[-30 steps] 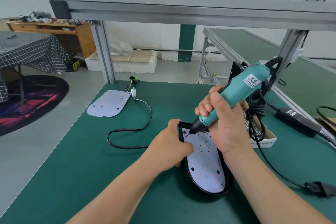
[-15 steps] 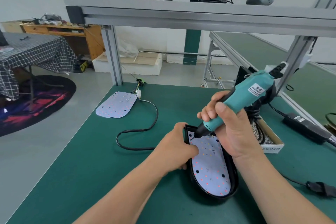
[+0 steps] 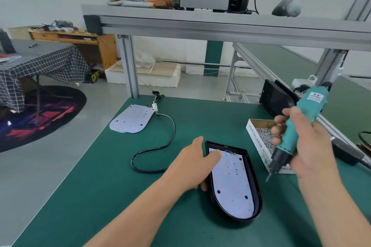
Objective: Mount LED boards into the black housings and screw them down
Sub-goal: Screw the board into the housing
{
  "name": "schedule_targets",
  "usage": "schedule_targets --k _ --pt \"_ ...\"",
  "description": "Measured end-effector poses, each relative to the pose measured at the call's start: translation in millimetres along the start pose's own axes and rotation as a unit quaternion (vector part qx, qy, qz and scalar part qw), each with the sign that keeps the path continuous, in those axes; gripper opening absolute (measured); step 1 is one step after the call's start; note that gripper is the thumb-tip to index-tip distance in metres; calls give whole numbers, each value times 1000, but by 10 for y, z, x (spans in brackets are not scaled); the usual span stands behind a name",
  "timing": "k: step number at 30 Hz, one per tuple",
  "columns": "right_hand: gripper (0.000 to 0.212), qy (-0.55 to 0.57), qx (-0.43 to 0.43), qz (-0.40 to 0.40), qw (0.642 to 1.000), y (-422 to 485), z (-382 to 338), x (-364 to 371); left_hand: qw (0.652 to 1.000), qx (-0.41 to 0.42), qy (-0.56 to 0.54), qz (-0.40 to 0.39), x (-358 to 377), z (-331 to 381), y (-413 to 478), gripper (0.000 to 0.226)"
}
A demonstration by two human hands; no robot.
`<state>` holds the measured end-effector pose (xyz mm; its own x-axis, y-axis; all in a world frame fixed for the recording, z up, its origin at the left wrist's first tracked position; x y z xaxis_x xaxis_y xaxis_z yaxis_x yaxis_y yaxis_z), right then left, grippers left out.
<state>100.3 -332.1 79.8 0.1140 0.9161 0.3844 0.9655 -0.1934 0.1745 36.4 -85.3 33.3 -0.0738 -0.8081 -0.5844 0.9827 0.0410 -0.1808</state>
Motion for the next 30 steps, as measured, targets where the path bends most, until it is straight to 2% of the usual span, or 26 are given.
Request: schedule_targets --k 3,6,8,10,12,15,18,23,25,26,28,29,30 --pt "12 -70 31 34 997 84 -85 -273 999 -1 40 24 -37 27 -40 71" --pt "6 -176 44 51 982 142 -165 -581 994 36 27 104 -86 60 -28 39" --pt "5 -266 49 55 961 193 -219 -820 979 72 73 179 -147 59 7 31" --pt "6 -358 46 59 931 253 -241 -1030 951 84 145 261 -239 28 40 33" --pt "9 -451 36 61 890 301 -219 -1223 924 76 213 308 -321 -47 108 37" --pt "8 -579 46 41 813 341 -117 -1386 901 -1 322 290 -384 -189 226 41" --pt "17 -673 56 27 737 358 -75 -1402 905 -28 344 250 -369 -298 308 38" --pt "18 -727 34 5 686 240 -159 -1263 917 -1 328 225 -357 -367 360 43" --pt "36 -768 10 18 640 194 -163 -1205 924 8 313 218 -333 -344 352 46" --pt "47 -780 -31 33 625 175 -161 -1160 926 20 307 218 -323 -323 338 46" --pt "54 -753 -151 54 639 102 -182 -1013 927 63 291 229 -316 -257 284 41" --pt "55 -726 -193 54 658 51 -200 -911 930 87 277 223 -317 -217 251 39" --pt "53 -688 -209 45 694 -10 -198 -805 939 104 260 199 -316 -174 212 37"
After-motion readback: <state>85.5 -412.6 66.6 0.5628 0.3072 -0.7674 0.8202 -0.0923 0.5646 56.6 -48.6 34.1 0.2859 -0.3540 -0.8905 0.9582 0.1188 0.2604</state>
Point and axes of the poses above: each hand's wrist, its own y-axis towards the middle knuckle, its own x-axis out of the palm, z = x × y, the point moved 1 cm from there along y, towards the middle knuckle, and after that the axes turned 3 degrees about z, right-handed, at the moved point
